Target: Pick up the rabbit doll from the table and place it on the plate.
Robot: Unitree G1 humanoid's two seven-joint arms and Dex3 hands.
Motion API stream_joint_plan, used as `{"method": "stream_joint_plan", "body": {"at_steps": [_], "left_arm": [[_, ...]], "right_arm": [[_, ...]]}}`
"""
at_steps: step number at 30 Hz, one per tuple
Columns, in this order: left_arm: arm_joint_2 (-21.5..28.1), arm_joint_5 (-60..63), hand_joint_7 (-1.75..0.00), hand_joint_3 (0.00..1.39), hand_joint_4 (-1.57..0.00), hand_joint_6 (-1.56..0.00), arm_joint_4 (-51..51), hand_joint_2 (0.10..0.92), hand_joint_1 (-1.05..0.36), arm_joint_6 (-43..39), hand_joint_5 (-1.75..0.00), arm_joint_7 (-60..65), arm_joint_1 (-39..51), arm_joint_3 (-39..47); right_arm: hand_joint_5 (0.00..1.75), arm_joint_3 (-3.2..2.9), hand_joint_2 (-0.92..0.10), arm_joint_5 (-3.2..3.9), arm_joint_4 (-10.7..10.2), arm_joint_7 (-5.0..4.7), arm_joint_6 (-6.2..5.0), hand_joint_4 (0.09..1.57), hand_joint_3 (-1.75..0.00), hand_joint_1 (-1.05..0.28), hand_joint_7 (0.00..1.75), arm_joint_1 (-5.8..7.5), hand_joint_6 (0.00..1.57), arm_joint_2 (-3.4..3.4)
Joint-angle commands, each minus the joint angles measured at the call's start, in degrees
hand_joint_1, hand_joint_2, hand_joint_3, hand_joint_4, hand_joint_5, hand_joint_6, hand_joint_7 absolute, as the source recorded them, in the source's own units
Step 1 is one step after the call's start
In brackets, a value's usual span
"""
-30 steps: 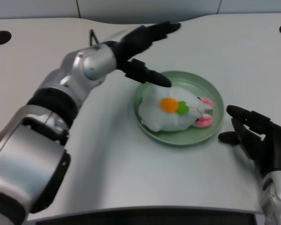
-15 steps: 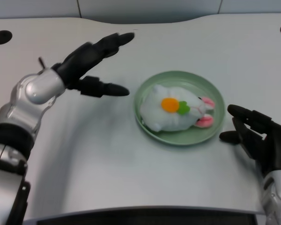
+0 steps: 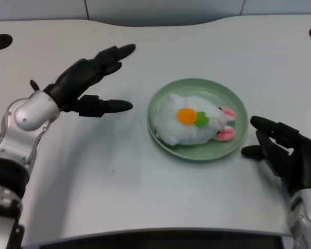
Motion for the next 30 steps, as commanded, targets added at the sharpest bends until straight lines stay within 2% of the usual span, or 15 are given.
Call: {"method": "stream_joint_plan", "body": {"at_steps": [1,6,9,19,20,21,23,24,25,28,30], "left_arm": [[0.1,-3.0,-0.04,0.27,-0.19,-0.13,-3.8,0.921,-0.86,1.8,-0.15,0.2,5.3,2.4],[-2.5,-11.3,-0.09,0.27,-0.35,-0.3,-12.7,0.921,-0.79,7.4,-0.26,-0.8,13.0,7.4],[-2.9,-13.4,-0.09,0.3,-0.39,-0.33,-18.0,0.921,-0.77,9.9,-0.3,-0.7,17.1,8.6],[-2.9,-13.9,-0.07,0.3,-0.39,-0.35,-21.7,0.921,-0.75,12.7,-0.32,-0.5,18.7,8.8],[-5.2,-18.4,-0.07,0.3,-0.39,-0.35,-24.4,0.921,-0.75,14.0,-0.32,-0.2,23.1,11.4],[-6.8,-21.8,-0.09,0.32,-0.49,-0.45,-26.6,0.921,-0.64,15.1,-0.47,0.0,26.5,13.3],[-8.9,-26.5,-0.06,0.34,-0.49,-0.56,-30.5,0.921,-0.53,18.1,-0.76,0.1,31.1,15.6],[-9.0,-26.9,-0.06,0.35,-0.48,-0.58,-31.5,0.921,-0.51,19.0,-0.81,0.1,31.6,15.7],[-9.3,-27.6,-0.06,0.35,-0.48,-0.59,-32.9,0.921,-0.5,20.6,-0.85,0.4,32.6,15.9],[-10.1,-28.7,-0.06,0.34,-0.49,-0.63,-35.6,0.921,-0.49,23.9,-0.89,1.2,34.3,16.4],[-11.1,-29.6,-0.06,0.35,-0.51,-0.64,-37.1,0.921,-0.48,25.9,-0.9,2.2,35.4,16.9]], "right_arm": [[0.85,-0.05,-0.92,0.36,-0.5,0.24,0.23,0.9,-0.17,-0.42,0.0,0.42,1.04,0.08],[0.86,-0.13,-0.92,0.55,-0.7,0.63,-0.47,0.9,-0.16,-0.41,0.01,0.65,1.04,0.24],[0.86,-0.04,-0.92,0.24,-1.1,0.4,-0.33,0.89,-0.16,-0.42,0.01,0.87,1.04,0.23],[0.87,-0.04,-0.92,0.18,-1.4,0.38,-0.18,0.89,-0.16,-0.42,0.01,0.99,1.04,0.26],[0.87,0.1,-0.92,0.0,-2.7,0.05,0.77,0.89,-0.16,-0.42,0.01,1.49,1.04,0.3],[0.87,0.22,-0.92,-0.13,-3.8,-0.21,1.54,0.89,-0.17,-0.42,0.01,1.89,1.04,0.33],[0.87,0.23,-0.92,0.0,-5.3,-0.44,2.89,0.89,-0.17,-0.41,0.0,2.42,1.04,0.48],[0.87,0.23,-0.92,0.07,-5.6,-0.46,3.26,0.89,-0.17,-0.42,0.0,2.55,1.04,0.53],[0.87,0.21,-0.92,0.14,-5.4,-0.24,3.05,0.89,-0.17,-0.42,0.0,2.54,1.04,0.46],[0.87,0.11,-0.92,0.42,-5.4,0.05,3.34,0.89,-0.16,-0.43,0.0,2.51,1.04,0.45],[0.87,0.19,-0.92,0.37,-6.3,-0.24,4.27,0.89,-0.16,-0.43,0.0,2.65,1.04,0.65]]}}
